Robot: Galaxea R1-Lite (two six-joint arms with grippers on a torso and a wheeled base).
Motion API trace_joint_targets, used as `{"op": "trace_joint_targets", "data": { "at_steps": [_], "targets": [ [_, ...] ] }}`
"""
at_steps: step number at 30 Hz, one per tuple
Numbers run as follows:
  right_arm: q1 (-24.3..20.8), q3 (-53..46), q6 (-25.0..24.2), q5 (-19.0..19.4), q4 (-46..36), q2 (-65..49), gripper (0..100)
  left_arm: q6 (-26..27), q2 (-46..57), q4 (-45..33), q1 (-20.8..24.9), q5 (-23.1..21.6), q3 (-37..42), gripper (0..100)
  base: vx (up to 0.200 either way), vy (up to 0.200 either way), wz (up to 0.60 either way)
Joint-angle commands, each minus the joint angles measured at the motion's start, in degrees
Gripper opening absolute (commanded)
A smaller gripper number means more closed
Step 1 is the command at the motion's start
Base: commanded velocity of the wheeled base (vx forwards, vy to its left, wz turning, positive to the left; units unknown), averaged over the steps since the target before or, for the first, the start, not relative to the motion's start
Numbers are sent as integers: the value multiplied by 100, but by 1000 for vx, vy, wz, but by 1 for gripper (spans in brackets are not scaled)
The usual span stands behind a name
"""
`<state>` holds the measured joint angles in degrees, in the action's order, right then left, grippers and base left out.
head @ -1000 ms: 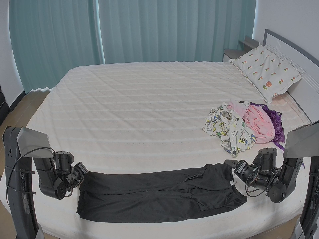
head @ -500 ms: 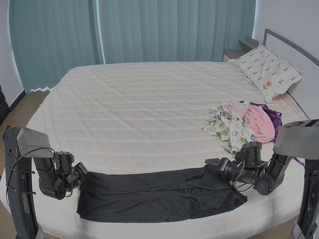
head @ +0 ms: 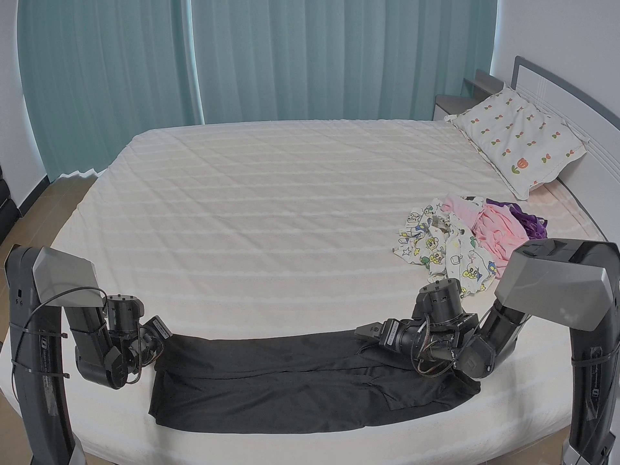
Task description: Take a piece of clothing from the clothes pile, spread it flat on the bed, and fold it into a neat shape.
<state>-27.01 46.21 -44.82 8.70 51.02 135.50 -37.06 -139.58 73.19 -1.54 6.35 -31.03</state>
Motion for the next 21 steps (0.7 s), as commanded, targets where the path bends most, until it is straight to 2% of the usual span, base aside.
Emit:
{"op": "trace_joint_targets", "data": {
  "at_steps": [1, 7, 10, 16, 21],
  "targets": [
    [-85, 256, 44, -9, -48, 196, 100, -3, 10, 2, -5, 6, 9, 0, 0, 0, 0],
    [3, 1320, 44, -18, -637, 565, 100, -3, 10, 2, -5, 6, 9, 0, 0, 0, 0],
    [3, 1645, 9, -88, -646, 697, 100, -3, 10, 2, -5, 6, 18, 0, 0, 0, 0],
    [56, 1768, -35, -352, -250, 847, 100, -3, 10, 2, -13, 6, 18, 0, 0, 0, 0],
    [223, 1469, -18, -369, -83, 644, 100, 6, 10, 2, -22, 6, 18, 0, 0, 0, 0]
  ]
}}
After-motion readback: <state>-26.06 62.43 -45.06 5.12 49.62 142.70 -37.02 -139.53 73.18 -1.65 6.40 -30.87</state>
